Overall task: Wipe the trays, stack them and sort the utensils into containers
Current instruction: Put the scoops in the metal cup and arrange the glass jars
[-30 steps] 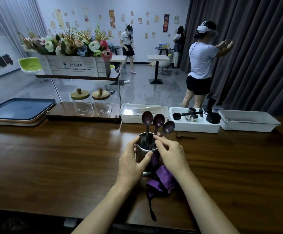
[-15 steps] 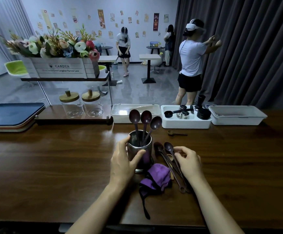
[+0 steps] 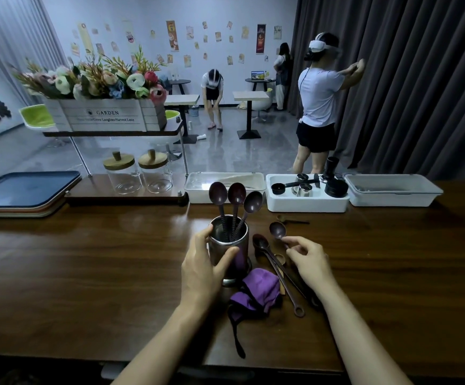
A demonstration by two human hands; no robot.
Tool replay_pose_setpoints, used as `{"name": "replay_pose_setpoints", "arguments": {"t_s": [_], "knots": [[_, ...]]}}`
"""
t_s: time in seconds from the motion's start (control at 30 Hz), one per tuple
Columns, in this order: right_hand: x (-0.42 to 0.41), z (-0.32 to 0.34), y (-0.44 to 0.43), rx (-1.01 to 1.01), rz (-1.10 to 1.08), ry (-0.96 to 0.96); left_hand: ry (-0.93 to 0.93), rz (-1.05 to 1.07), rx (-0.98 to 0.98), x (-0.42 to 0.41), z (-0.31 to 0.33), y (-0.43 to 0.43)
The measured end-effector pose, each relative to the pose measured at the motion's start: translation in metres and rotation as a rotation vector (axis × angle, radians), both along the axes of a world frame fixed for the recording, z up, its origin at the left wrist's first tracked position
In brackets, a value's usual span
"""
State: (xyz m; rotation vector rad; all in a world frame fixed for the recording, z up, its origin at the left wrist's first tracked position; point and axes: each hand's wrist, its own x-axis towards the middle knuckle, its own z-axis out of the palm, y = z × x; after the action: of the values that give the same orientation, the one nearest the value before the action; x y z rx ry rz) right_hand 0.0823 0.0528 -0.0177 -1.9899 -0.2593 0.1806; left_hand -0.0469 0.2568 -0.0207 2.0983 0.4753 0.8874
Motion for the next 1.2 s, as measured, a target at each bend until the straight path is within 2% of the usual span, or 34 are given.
{"name": "replay_pose_setpoints", "arguments": {"t_s": [0.17,0.3,0.47,0.6,0.7,1.03,1.2], "knots": [[-0.010,0.042,0.004,0.344,0.019,0.011,0.014,0.036,0.046,0.001,0.003,-0.005],[-0.013,0.068,0.013,0.449,0.014,-0.096,0.058,0.035,0.025,0.000,0.004,-0.010],[-0.013,0.079,0.032,0.625,-0.081,-0.102,0.035,0.027,0.007,-0.004,0.005,-0.008],[-0.017,0.077,0.055,0.685,-0.111,-0.119,0.028,0.035,0.007,-0.006,0.005,-0.008],[-0.020,0.071,0.067,0.665,-0.133,-0.149,0.020,0.036,0.009,-0.008,0.003,-0.007],[-0.038,0.052,0.077,0.259,-0.050,-0.342,-0.006,0.079,0.073,-0.001,0.004,-0.002],[-0.043,0.048,0.077,0.129,-0.050,-0.380,-0.028,0.041,0.088,0.004,0.004,0.001]]}}
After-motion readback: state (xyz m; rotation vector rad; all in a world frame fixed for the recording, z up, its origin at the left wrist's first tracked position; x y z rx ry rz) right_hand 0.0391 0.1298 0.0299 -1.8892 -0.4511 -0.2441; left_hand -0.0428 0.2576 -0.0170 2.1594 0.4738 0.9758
